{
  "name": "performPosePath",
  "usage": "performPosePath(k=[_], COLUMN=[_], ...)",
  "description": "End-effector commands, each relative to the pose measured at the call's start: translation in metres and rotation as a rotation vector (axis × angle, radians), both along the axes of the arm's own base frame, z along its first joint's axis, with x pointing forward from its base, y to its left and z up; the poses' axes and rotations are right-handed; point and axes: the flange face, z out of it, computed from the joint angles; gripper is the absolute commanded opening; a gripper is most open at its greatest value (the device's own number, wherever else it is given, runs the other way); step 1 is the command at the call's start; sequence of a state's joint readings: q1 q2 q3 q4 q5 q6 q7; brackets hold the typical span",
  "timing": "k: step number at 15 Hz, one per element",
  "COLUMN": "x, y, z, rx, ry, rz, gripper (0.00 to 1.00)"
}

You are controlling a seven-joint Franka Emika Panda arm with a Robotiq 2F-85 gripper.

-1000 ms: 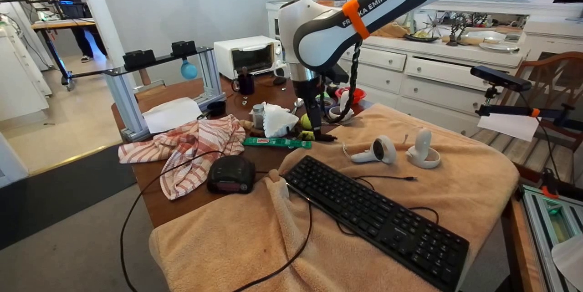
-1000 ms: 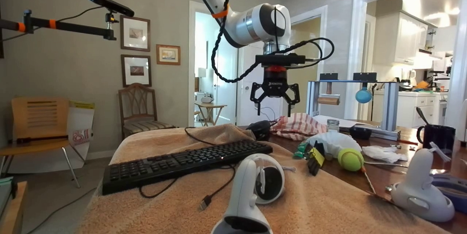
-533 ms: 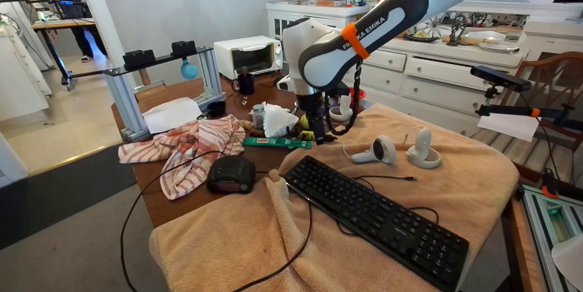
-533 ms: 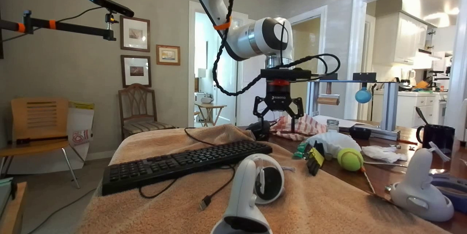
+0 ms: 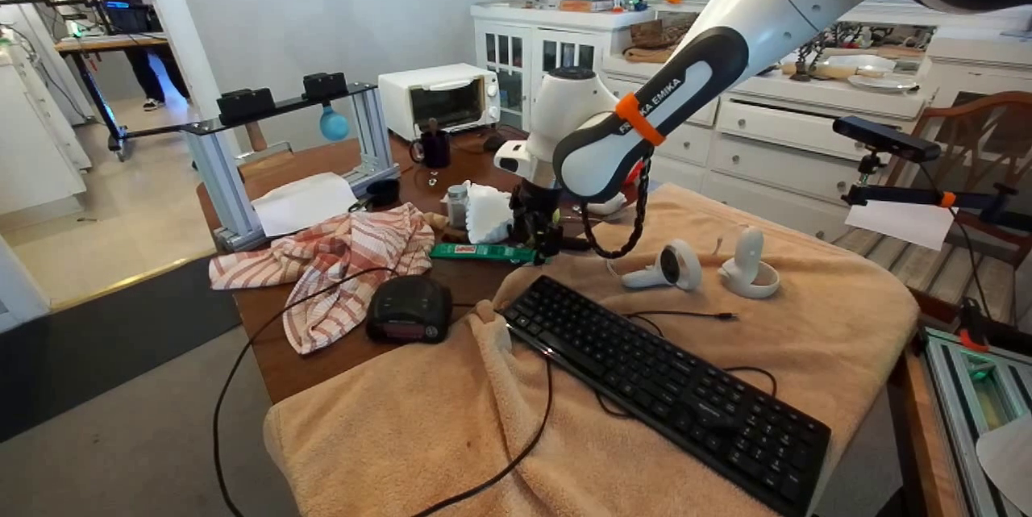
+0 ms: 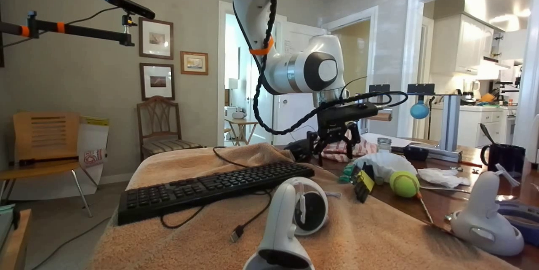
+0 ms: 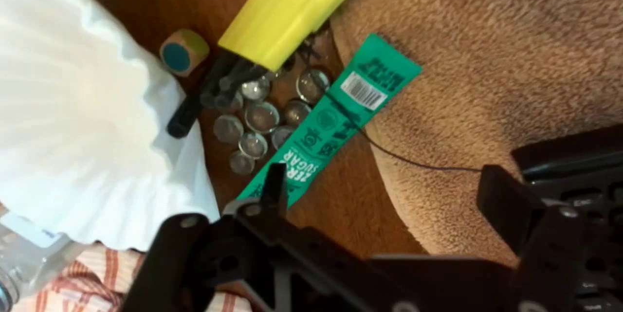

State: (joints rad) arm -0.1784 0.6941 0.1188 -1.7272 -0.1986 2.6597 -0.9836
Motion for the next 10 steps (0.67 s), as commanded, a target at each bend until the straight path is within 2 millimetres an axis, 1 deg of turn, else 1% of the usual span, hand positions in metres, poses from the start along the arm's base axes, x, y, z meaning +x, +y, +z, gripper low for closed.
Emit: performPosePath(k=[1,4,6,8,10], x=[-0.009,-0.020,-0.025,-0.026,-0.023], y=[0.018,0.030,0.029,0.027,0.024], z=[-0.005,-0.006,-0.005,-0.003,0.003], rx=[0.049,0.076,0.079,0.077,0.072], ry=[-0.053,-0.036,-0.028,-0.013,-0.034], rz=[0.159,0.226,0.219,0.206,0.181], gripper=[1.00,1.00,1.00,1.00,1.00])
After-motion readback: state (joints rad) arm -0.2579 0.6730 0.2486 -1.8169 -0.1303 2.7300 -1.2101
